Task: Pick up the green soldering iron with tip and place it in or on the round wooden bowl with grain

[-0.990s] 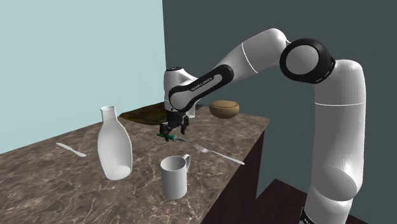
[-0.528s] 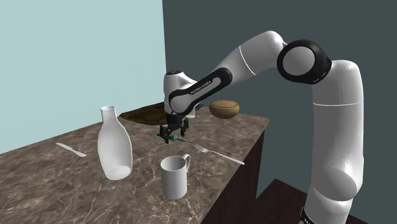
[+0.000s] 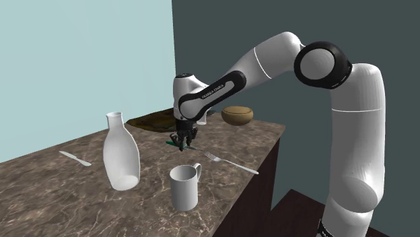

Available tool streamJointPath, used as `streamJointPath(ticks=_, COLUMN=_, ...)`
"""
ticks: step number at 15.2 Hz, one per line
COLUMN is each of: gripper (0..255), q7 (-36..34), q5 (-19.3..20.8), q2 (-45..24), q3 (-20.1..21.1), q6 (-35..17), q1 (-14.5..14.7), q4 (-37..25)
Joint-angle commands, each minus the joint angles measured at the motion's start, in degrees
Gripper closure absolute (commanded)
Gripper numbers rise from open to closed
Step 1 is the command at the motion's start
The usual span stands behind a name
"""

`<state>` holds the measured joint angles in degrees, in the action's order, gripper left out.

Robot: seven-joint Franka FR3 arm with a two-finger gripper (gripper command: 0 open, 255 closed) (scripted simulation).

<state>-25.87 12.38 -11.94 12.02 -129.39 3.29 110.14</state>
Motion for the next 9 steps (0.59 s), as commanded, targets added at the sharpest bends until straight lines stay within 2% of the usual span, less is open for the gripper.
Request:
streamJointPath(ticks=1, gripper=255, q7=0.1, q5=0.0, q2=-0.1, q3=-0.1, q6=0.2, q1=-0.1, q4=0.2)
streamJointPath(ticks=4, gripper=255, q7=-0.1, q5=0.1, q2=-0.4, q3=-0.1, q6=0.1, q1=0.0, q4=0.0)
streamJointPath(ticks=9, gripper=255, q7=0.8, q5=-0.7, q2=1.1, q3=0.1, q6=3.5, q1=-0.1, q4=-1.9)
